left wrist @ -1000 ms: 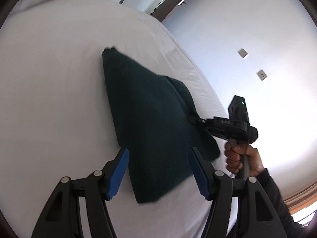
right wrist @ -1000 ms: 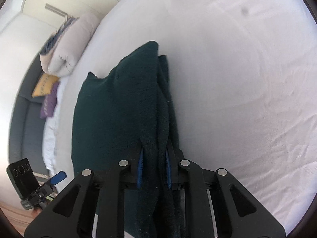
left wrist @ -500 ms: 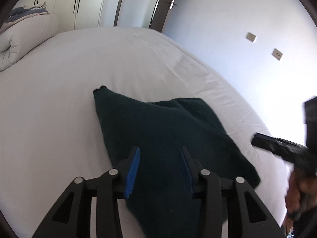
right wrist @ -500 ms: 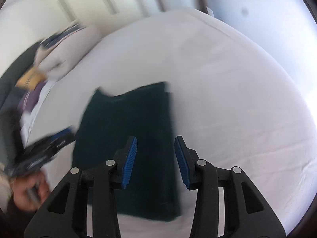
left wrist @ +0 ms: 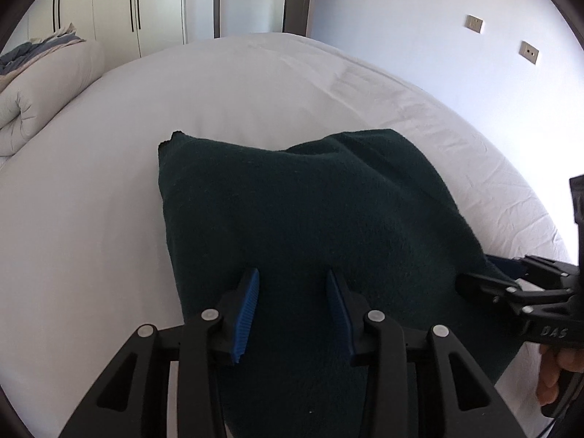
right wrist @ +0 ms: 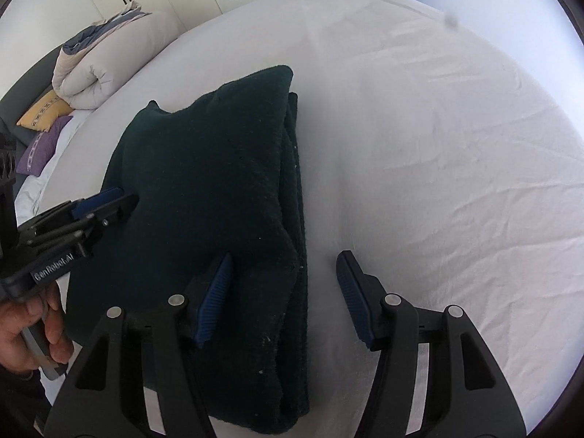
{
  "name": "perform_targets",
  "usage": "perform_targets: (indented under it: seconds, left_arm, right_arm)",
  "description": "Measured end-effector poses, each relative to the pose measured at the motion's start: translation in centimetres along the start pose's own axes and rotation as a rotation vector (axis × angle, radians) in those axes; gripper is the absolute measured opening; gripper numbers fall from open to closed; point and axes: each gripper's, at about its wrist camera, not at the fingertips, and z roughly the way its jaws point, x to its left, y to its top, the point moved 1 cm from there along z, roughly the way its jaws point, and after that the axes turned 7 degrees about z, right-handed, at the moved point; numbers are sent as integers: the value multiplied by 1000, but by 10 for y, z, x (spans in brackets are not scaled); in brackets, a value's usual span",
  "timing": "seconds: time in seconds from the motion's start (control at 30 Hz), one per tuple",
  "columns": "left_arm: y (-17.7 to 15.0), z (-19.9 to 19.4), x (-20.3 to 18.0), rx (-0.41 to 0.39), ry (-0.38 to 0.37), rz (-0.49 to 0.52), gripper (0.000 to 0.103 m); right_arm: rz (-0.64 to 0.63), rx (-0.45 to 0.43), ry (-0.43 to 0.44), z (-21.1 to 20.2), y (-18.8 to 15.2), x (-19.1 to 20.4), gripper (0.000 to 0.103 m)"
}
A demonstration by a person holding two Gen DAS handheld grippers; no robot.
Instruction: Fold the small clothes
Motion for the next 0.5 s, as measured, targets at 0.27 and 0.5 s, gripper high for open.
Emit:
perform_targets:
  seconds: [0.27,0.5]
  left_arm:
    - [0,1,-1,3,10,2,41]
    - [-1,0,0,3,9,7,41]
  right_arm:
    - [-10,-77,-19,-43,-9,19,56]
    - [39,-8,-10,-40,-20,0,56]
